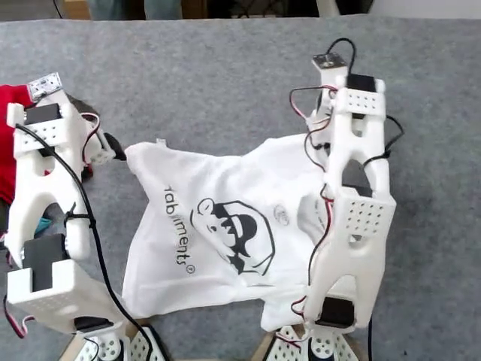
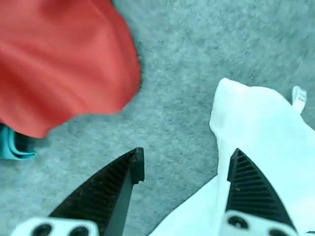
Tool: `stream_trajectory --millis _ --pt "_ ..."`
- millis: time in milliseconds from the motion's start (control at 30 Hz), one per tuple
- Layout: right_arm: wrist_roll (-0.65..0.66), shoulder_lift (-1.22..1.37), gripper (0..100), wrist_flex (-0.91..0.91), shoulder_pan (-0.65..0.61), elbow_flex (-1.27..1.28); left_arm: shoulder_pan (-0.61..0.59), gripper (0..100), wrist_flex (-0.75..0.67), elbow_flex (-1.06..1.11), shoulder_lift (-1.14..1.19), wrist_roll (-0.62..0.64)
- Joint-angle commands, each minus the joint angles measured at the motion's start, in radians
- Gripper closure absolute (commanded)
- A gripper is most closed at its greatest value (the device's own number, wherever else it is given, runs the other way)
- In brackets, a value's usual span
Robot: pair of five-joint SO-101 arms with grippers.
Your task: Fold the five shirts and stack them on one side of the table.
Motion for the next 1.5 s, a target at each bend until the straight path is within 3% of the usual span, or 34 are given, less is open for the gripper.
stream_trajectory --millis 0,133,200,400,600,900,1167,1467 --pt "-0.005 -0.008 92.9 0.040 0.025 -0.090 0.016 71 0.035 -0.045 -0.054 0.044" --pt "-0.186 -0.008 79.2 0.018 0.091 -0.176 0.071 71 0.075 -0.036 -0.055 0.037" --pt "-0.215 -0.005 75.8 0.021 0.126 -0.243 0.087 71 0.081 -0.033 -0.055 0.040" --pt "-0.210 -0.005 78.2 0.112 0.147 -0.325 0.105 71 0.084 -0.033 -0.058 0.080" --pt "-0.218 0.005 89.6 0.201 0.054 -0.314 0.104 71 0.112 -0.038 -0.066 0.101" --pt "-0.460 0.147 81.9 0.106 -0.026 -0.317 0.088 71 0.183 -0.016 -0.068 0.063" --pt "-0.462 0.174 82.0 0.037 -0.034 -0.317 0.022 71 0.183 -0.024 -0.068 0.051" --pt "-0.448 0.193 82.1 0.012 -0.035 -0.308 0.027 71 0.183 -0.025 -0.068 0.051"
